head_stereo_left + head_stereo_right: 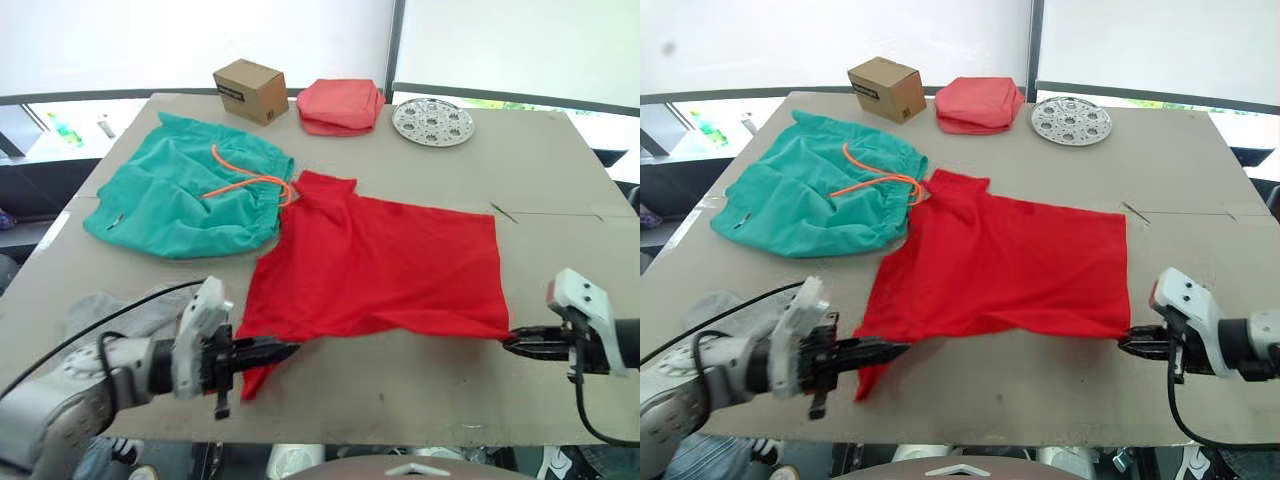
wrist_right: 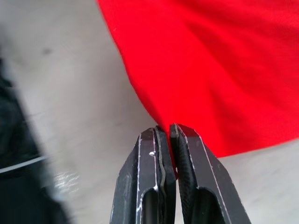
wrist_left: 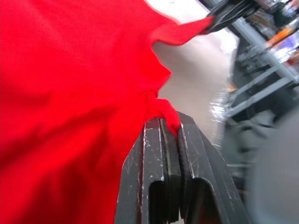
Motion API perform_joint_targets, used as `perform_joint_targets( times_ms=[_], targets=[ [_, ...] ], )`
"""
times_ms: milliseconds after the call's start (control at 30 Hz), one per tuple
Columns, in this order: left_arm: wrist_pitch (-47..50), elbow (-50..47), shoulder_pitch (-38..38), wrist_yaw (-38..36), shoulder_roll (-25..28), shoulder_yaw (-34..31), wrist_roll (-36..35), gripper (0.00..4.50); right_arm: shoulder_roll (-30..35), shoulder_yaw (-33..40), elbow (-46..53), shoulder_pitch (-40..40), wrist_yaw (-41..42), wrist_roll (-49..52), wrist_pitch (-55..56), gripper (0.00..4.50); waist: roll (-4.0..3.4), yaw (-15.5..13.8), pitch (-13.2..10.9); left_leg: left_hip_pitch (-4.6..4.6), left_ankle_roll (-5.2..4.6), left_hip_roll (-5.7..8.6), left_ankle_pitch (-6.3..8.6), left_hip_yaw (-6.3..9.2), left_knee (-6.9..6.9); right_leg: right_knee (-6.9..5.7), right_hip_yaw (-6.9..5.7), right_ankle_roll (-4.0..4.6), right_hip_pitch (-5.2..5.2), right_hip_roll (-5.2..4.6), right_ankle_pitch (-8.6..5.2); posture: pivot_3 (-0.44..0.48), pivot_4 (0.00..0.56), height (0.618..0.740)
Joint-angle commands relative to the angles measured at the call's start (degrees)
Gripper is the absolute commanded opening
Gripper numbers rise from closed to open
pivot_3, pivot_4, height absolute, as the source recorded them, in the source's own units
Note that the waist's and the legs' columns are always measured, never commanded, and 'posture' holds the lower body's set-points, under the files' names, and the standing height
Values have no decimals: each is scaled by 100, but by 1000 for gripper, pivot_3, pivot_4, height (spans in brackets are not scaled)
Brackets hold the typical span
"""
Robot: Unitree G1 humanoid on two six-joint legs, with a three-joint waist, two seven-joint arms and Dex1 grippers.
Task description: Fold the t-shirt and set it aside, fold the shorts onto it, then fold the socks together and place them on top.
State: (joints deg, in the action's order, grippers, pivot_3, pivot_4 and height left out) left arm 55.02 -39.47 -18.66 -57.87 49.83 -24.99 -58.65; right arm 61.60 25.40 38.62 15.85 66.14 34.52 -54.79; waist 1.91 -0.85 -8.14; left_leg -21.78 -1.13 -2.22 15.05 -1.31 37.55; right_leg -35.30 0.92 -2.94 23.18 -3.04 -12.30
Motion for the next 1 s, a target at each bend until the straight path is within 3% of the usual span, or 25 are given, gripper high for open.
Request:
perform_joint_targets(
  times_ms=[33,67,133,267,333,400,467,533,667,733,833,867,900,1000],
  targets=[
    [763,-249,-609,-356,606,-1255,-1670,0,48,1482,588,568,661,998,-774,53,6,-8,1,1,0,0,0,1,-1,2,-3,-1,-2,-1,-1,0,150,740],
    [907,-194,-730,-404,751,-1496,-1975,0,48,1753,653,668,761,1238,-941,53,6,-8,1,-2,0,-1,0,3,-2,2,-6,-2,0,0,-2,0,150,740],
    [913,-52,-630,-476,1078,-1608,-1858,0,69,2088,707,740,806,1487,-1059,53,1,-9,-1,0,0,-2,0,6,-5,3,-11,-1,0,1,-4,0,150,740],
    [430,388,286,-282,1531,-668,-853,0,168,1640,611,388,226,1174,-731,53,-8,-10,-3,2,2,7,1,4,-6,7,-9,-1,0,0,-4,0,150,740],
    [-178,1266,2095,-117,1366,845,336,0,343,639,155,-605,-500,687,-399,53,-15,-9,-1,2,2,12,1,0,-7,13,-6,0,-1,0,-4,0,150,740],
    [-1300,3114,4624,147,589,2558,2318,0,132,-1230,-1017,-2838,-1531,-591,-73,53,-15,-9,-3,-10,4,39,0,-4,1,20,-8,2,2,5,-2,0,150,740],
    [-2505,5170,6661,738,-316,3365,3758,0,-644,-2628,-2512,-5138,-2440,-1819,345,53,2,0,-26,-12,11,46,-14,3,4,55,-9,28,-14,17,22,0,150,740],
    [-4008,6984,8113,1460,-894,3542,4694,0,-1396,-3349,-4182,-6880,-3257,-2899,1259,53,34,64,-38,-68,-13,75,-74,23,-7,111,22,11,5,27,139,0,150,740],
    [-6076,8748,9710,2254,-1137,3218,5279,0,-1862,-3775,-6365,-8819,-4114,-3978,3236,53,29,179,-39,-154,15,86,-89,16,-57,146,34,-24,92,19,170,0,150,740],
    [-6941,9218,10173,2474,-1092,3035,5411,0,-1942,-3724,-7125,-9427,-4392,-4191,4105,53,26,206,-37,-222,17,102,-90,5,-99,129,8,-23,208,-8,171,0,150,740],
    [-7700,8886,10147,1853,-857,2442,4920,0,-1697,-3362,-7163,-9594,-4261,-4108,4795,53,14,264,-24,-209,14,106,-89,-5,-125,65,-186,-21,237,-75,171,0,150,740],
    [-7686,8522,9906,1491,-794,2265,4654,0,-1553,-3215,-6886,-9384,-4114,-4027,4790,53,10,268,-22,-200,7,103,-85,-19,-121,46,-283,-21,225,-110,170,0,150,740],
    [-7617,8097,9616,1176,-723,2144,4427,0,-1430,-3071,-6538,-9097,-3928,-3912,4709,53,-5,277,-13,-200,-5,101,-77,-22,-121,47,-302,-21,223,-112,170,0,150,740],
    [-6054,5760,7856,392,-251,1958,3513,0,-1116,-2380,-4633,-7236,-3239,-3162,3683,53,-43,287,14,-190,-39,87,-57,-71,-113,60,-375,-23,175,-146,169,0,150,740]
  ],
)
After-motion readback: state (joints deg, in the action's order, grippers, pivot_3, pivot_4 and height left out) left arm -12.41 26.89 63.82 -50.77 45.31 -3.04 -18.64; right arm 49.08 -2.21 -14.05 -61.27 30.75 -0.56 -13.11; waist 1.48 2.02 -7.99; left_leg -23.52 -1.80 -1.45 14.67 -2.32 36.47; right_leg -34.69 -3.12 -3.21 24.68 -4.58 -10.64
